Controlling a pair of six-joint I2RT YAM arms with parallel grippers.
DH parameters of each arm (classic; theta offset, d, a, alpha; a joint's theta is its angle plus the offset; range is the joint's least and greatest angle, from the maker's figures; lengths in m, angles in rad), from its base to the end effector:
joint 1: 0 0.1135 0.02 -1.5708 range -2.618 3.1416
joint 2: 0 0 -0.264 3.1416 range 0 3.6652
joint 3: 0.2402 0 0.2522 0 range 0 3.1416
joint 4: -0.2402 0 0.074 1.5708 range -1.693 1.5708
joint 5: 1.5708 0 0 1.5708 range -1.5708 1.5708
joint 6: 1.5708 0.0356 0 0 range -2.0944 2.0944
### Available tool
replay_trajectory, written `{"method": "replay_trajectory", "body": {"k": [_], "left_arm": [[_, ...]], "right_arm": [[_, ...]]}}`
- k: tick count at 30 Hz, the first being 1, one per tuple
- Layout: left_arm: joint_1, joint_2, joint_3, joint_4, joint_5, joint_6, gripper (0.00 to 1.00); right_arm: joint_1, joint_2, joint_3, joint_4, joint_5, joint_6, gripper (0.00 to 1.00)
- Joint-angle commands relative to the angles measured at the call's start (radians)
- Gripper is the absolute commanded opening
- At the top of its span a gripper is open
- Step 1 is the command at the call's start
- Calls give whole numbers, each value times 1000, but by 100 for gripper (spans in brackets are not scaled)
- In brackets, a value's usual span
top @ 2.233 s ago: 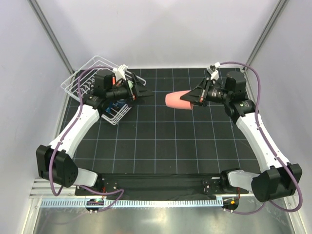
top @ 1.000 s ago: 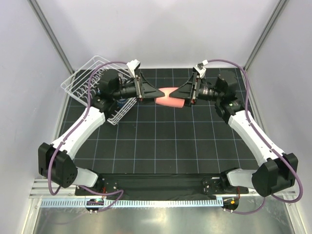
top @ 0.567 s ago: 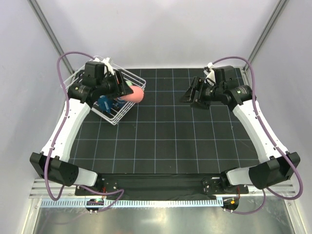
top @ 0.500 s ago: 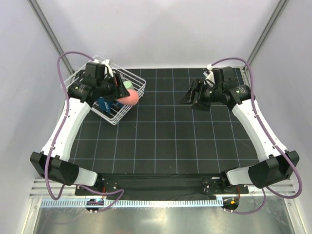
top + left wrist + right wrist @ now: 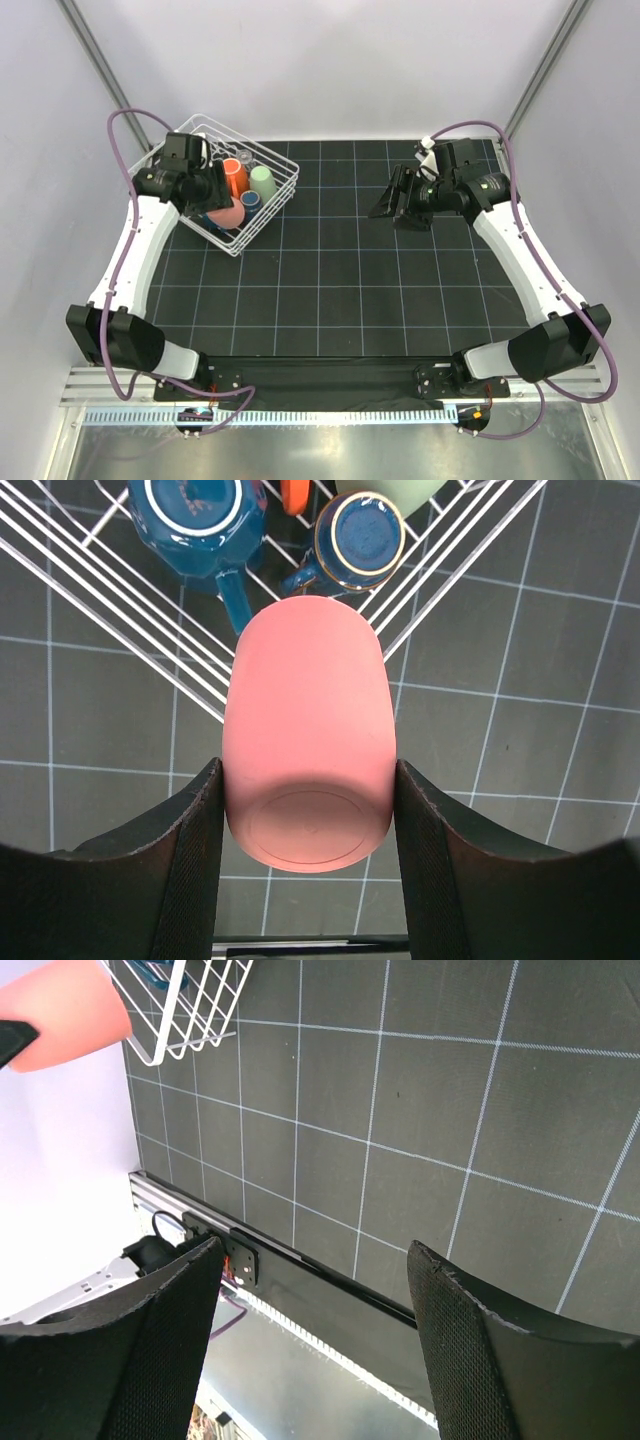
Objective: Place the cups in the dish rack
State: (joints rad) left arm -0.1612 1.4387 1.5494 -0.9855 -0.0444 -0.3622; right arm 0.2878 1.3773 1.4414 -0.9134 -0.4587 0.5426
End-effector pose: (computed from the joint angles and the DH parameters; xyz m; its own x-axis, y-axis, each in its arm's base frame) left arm 0.2888 -0.0454 0.3778 -0.7552 -0.2358 -0.6116 -0.1447 0.9700 -0.1953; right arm 0.2638 0.0945 0.3686 -0.8927 0.2186 -0.3940 -0.0863 0.7752 0.6258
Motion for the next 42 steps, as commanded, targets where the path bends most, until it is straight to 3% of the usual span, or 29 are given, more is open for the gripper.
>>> {"method": "replay_trajectory", "body": {"k": [1,19,42], "left_arm": [[8,9,-28,59,0,9,0],[6,163,-55,99,-11,20,0],[6,244,-86,131,-63,-14,0]], "right_arm": [[1,-3,-15,18,-17,-4,75],[-1,-17,-61,27,-28,5,75],[1,-6,-70,25,-37,10,75]]}}
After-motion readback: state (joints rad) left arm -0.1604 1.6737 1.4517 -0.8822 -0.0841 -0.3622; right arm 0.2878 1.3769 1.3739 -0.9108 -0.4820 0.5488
